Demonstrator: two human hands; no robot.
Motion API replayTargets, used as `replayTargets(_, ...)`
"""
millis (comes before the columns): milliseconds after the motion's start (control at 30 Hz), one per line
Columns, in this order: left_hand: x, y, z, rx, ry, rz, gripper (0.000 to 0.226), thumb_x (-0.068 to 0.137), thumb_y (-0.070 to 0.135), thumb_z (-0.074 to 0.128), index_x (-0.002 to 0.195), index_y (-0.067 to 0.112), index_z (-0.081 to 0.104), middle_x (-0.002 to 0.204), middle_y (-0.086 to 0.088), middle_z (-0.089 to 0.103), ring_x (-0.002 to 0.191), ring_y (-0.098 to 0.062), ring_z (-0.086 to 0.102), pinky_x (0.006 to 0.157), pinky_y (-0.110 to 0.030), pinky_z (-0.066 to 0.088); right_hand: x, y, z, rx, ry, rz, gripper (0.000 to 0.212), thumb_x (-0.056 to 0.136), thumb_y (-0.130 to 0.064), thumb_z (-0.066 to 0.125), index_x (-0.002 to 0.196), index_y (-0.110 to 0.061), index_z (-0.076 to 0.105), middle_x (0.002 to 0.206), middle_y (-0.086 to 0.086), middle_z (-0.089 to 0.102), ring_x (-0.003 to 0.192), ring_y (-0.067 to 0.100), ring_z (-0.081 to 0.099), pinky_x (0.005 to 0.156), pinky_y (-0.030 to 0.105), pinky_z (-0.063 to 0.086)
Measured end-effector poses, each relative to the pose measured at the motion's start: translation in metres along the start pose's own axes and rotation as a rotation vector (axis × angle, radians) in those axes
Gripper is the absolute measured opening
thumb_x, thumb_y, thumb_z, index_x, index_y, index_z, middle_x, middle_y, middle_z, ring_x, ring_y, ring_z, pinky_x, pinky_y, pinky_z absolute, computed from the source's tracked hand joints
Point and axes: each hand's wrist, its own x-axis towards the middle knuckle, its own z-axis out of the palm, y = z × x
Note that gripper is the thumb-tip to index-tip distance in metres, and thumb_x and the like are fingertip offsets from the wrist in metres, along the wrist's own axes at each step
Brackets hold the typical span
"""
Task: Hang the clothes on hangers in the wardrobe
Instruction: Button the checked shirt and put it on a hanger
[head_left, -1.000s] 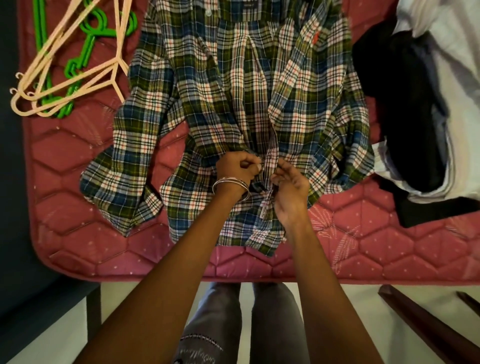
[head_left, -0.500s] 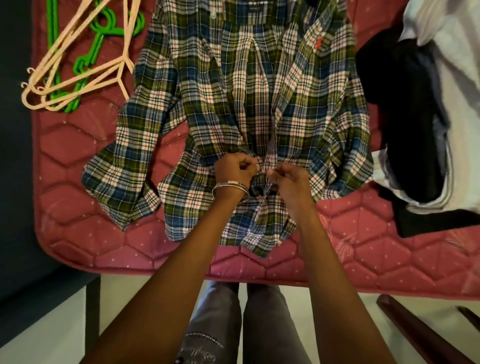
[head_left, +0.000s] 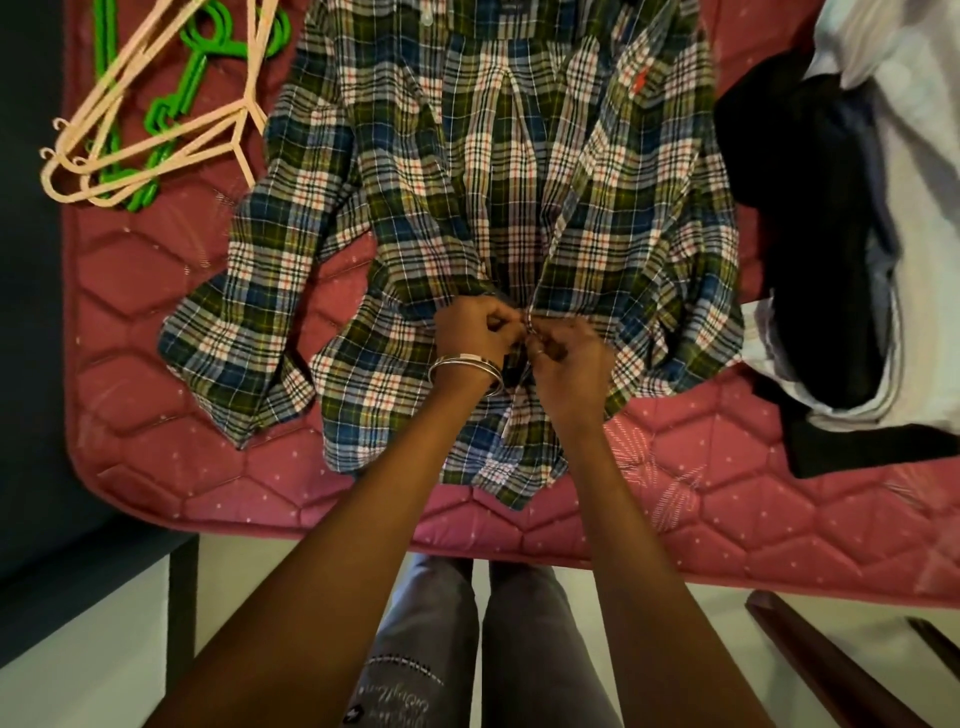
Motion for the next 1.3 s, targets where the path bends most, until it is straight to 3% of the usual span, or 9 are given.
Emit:
replayTargets(100, -0.001, -0.004, 0.003, -0.078, 0.042, -0.060, 0.010, 0.079, 0.004, 0.072, 0.088, 0.000, 0.073, 0.082, -0.014, 0.072, 0.073, -0.021, 0.067, 0.074, -0.036, 0.057, 0.002, 0.001, 0.001, 0.039, -0.063, 0.008, 0.024, 0.083, -0.006, 0.069, 0.107, -0.007, 0.073, 0.098, 0.009, 0.069, 0.082, 0.013, 0.062, 0.074, 0.009, 0.046)
replayTargets(267, 0.001, -0.009, 0.003, -0.123, 0.060, -0.157, 0.010, 0.080, 0.003, 0.072, 0.089, -0.001, 0.071, 0.084, -0.017, 0.071, 0.072, -0.024, 0.068, 0.069, -0.038, 0.059, 0.008, 0.003, -0.008, 0.271, -0.298, 0.123, 0.021, 0.093, -0.006, 0.059, 0.110, -0.002, 0.069, 0.092, 0.009, 0.070, 0.077, 0.016, 0.067, 0.073, 0.042, 0.059)
replayTargets(500, 0.006, -0.009, -0.001, -0.047, -0.011, -0.132, 0.020, 0.082, 0.023, 0.072, 0.087, 0.003, 0.075, 0.080, -0.012, 0.073, 0.073, -0.025, 0.069, 0.073, -0.039, 0.058, 0.030, -0.009, -0.014, 0.240, -0.399, 0.144, 0.011, 0.090, -0.001, 0.063, 0.095, 0.005, 0.069, 0.071, 0.013, 0.067, 0.055, 0.012, 0.067, 0.057, 0.033, 0.060)
replayTargets(633, 0.014, -0.015, 0.002, -0.089, 0.032, -0.195, 0.011, 0.080, 0.014, 0.074, 0.085, 0.004, 0.075, 0.081, -0.012, 0.073, 0.075, -0.027, 0.070, 0.072, -0.042, 0.059, 0.027, -0.011, -0.007, 0.175, -0.347, 0.116, 0.006, 0.085, -0.004, 0.070, 0.090, -0.001, 0.070, 0.072, 0.009, 0.069, 0.059, 0.014, 0.068, 0.056, 0.036, 0.060)
replayTargets(767, 0.017, -0.013, 0.005, -0.190, 0.071, -0.292, 0.026, 0.081, 0.004, 0.069, 0.107, 0.006, 0.067, 0.089, -0.013, 0.072, 0.083, -0.027, 0.069, 0.079, -0.042, 0.057, 0.017, -0.005, 0.003, 0.158, -0.232, 0.046, 0.005, 0.086, -0.011, 0.067, 0.084, -0.009, 0.072, 0.069, 0.005, 0.069, 0.058, 0.015, 0.069, 0.053, 0.042, 0.058)
replayTargets(900, 0.009, -0.012, 0.009, -0.222, 0.048, -0.302, 0.034, 0.086, -0.002, 0.057, 0.118, 0.011, 0.059, 0.088, -0.007, 0.070, 0.084, -0.021, 0.066, 0.082, -0.036, 0.055, 0.014, -0.006, 0.009, 0.317, -0.196, 0.209, 0.012, 0.088, -0.007, 0.058, 0.081, -0.002, 0.067, 0.073, 0.015, 0.067, 0.065, 0.024, 0.069, 0.056, 0.042, 0.060)
replayTargets(1033, 0.008, -0.010, 0.010, -0.174, 0.047, -0.293, 0.033, 0.090, 0.003, 0.053, 0.121, 0.013, 0.055, 0.099, -0.008, 0.069, 0.091, -0.023, 0.064, 0.079, -0.031, 0.050, 0.023, -0.011, 0.004, 0.469, -0.348, 0.335, 0.021, 0.093, -0.002, 0.047, 0.079, -0.003, 0.062, 0.073, 0.007, 0.062, 0.068, 0.016, 0.060, 0.057, 0.029, 0.051)
replayTargets(1167, 0.014, -0.013, 0.004, 0.254, -0.102, -0.220, 0.040, 0.091, 0.028, 0.060, 0.127, 0.015, 0.047, 0.106, -0.016, 0.064, 0.096, -0.036, 0.061, 0.076, -0.042, 0.049, 0.042, -0.007, -0.009, -0.007, -0.589, 0.250, 0.020, 0.094, -0.006, 0.050, 0.079, -0.005, 0.063, 0.070, 0.002, 0.058, 0.066, 0.017, 0.056, 0.058, 0.029, 0.043)
replayTargets(1300, 0.029, -0.013, -0.010, 0.341, 0.147, -0.045, 0.022, 0.094, 0.019, 0.053, 0.112, 0.010, 0.064, 0.112, -0.014, 0.060, 0.103, -0.033, 0.057, 0.084, -0.039, 0.043, 0.063, -0.018, -0.014, -0.064, -0.196, 0.125, 0.010, 0.094, -0.009, 0.058, 0.096, -0.003, 0.065, 0.085, 0.003, 0.062, 0.078, 0.014, 0.056, 0.068, 0.021, 0.042)
